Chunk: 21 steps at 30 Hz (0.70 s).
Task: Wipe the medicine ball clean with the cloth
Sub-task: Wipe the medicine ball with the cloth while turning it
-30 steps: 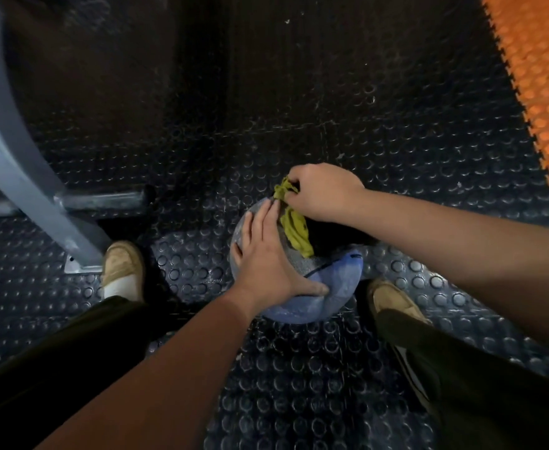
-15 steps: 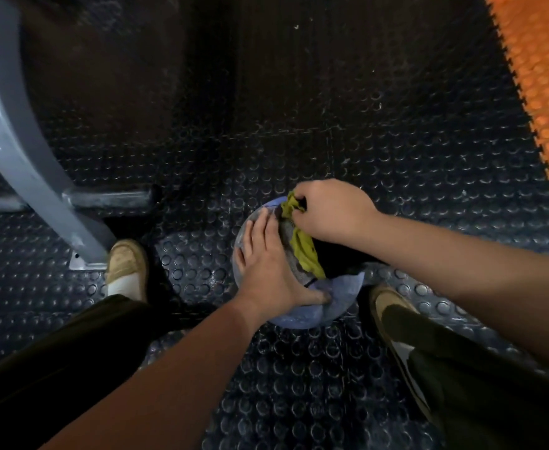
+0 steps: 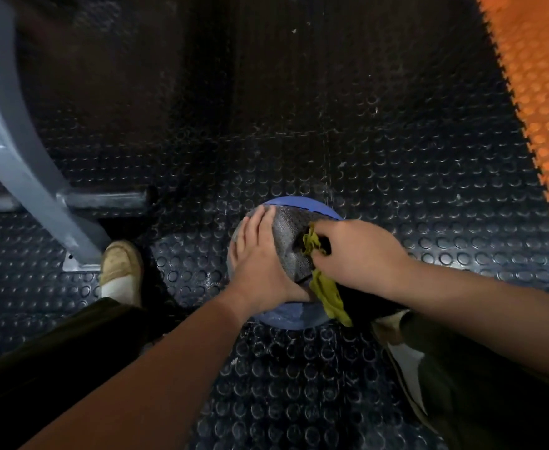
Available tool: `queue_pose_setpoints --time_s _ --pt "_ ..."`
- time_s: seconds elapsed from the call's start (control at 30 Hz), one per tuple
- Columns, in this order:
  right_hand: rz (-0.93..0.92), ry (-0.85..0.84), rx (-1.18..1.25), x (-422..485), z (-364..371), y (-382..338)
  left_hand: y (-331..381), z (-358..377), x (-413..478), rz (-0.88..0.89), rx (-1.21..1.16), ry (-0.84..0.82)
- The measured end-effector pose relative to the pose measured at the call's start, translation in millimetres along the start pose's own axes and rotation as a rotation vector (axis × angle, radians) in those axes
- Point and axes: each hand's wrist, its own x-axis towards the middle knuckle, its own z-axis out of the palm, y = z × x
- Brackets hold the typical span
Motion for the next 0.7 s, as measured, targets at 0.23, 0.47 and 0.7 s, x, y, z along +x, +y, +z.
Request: queue_pose_setpoints --time_s 0.23,0.47,0.7 --pt "-0.002 0.029 -0.070 58 -13 -25 -10 -2 -4 0.028 0.078 0.026" --pt "0.064 -0.085 -0.036 97 -13 -33 -17 -7 -4 -0.021 -0.004 0.040" --pt "-0.067 0.081 -0.126 16 11 -27 -26 -15 7 -0.075 -0.147 0.021"
